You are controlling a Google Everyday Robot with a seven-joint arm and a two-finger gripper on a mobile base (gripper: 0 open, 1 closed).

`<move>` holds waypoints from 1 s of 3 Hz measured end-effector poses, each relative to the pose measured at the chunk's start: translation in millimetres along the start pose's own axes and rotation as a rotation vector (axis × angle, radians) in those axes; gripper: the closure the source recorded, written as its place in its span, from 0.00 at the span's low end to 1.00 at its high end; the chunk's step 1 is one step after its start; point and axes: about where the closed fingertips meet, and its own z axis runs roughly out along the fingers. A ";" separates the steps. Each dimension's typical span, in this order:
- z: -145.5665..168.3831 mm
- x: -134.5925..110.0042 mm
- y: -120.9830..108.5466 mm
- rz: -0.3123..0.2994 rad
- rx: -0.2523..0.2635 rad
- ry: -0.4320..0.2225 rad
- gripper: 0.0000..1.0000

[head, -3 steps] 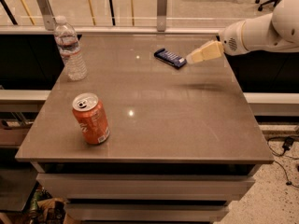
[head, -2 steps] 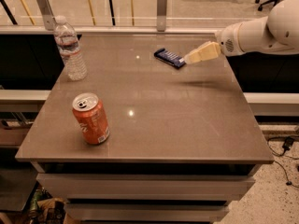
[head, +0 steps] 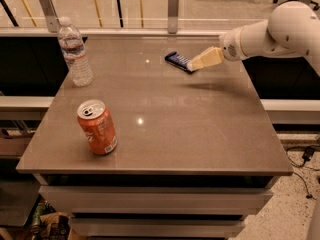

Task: Move rxbar blueberry near water bottle

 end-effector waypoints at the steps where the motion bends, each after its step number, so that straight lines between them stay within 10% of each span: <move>1: 17.7 -1.5 5.7 -0.026 0.000 0.047 0.00; 3: 50.2 -1.4 4.2 0.014 -0.028 0.093 0.00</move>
Offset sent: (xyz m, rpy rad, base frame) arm 0.0328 0.0383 -0.0223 -0.1024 0.0672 -0.0084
